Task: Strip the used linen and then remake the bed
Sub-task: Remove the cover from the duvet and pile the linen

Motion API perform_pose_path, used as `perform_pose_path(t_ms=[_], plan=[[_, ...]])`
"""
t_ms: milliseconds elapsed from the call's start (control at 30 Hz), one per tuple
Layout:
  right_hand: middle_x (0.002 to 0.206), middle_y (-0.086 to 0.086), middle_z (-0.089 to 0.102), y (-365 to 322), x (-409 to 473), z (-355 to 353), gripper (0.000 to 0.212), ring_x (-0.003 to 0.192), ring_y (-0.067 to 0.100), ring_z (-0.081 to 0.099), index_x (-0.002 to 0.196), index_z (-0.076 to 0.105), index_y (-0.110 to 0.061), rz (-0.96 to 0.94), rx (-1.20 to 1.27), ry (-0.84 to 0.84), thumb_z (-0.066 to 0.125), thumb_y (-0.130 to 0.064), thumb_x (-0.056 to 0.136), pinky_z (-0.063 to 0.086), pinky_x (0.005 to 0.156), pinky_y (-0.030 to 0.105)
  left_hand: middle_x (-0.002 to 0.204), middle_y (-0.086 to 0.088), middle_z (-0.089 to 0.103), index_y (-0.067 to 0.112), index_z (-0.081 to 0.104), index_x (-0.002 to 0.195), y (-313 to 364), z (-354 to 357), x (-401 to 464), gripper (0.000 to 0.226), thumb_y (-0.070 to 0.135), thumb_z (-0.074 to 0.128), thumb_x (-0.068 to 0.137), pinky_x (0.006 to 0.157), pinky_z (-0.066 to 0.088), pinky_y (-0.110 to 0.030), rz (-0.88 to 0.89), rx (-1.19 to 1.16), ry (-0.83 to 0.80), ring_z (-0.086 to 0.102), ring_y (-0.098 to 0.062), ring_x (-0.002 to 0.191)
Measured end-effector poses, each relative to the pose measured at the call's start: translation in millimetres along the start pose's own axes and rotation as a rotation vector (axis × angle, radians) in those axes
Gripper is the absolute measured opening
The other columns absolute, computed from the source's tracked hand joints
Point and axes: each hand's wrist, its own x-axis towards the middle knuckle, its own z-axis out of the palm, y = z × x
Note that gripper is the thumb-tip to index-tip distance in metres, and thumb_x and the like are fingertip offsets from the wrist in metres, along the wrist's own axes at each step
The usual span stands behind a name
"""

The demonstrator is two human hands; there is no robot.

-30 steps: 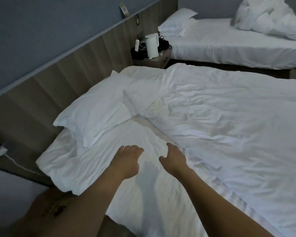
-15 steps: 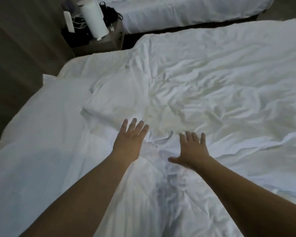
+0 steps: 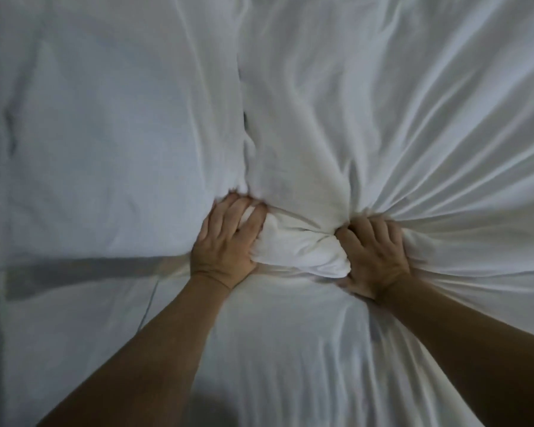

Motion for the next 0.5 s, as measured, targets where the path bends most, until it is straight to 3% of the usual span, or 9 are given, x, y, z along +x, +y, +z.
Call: perform_pose_path(t_ms=[100,333,500], plan=[[0.092,0.007,0.041,3.8,0.3,3.9,0.057,0.083,0.029,0.038,0.098,0.046,-0.015,-0.022,0.030,-0.048,0.052,-0.057,0.059,0.031,0.077,0.042,0.129,-0.004,0.048,0.022,0.058,0.123,0.1,7.3,-4.8,0.053,0.021,0.072,0.072,0.120,0.014,-0.034,0.003,-0.005,-0.027,0.048,-0.028,0.123],[0.095,0.005,0.035,6.9,-2.5,15.5,0.062,0.086,0.029,0.037,0.102,0.045,-0.015,-0.046,0.046,0.016,0.047,-0.062,0.062,0.028,0.077,0.041,0.127,-0.005,0.048,0.022,0.056,0.122,-1.3,18.4,-7.2,0.056,0.022,0.074,0.069,0.120,0.012,-0.034,0.021,-0.025,0.011,0.047,-0.028,0.122],[0.092,0.010,0.045,8.8,-4.0,19.9,0.058,0.083,0.030,0.037,0.099,0.047,-0.013,-0.068,0.034,0.096,0.048,-0.061,0.067,0.029,0.079,0.042,0.129,-0.007,0.047,0.020,0.055,0.126,-1.5,19.4,-7.6,0.055,0.023,0.072,0.074,0.121,0.008,-0.032,0.015,-0.040,0.034,0.046,-0.030,0.124]])
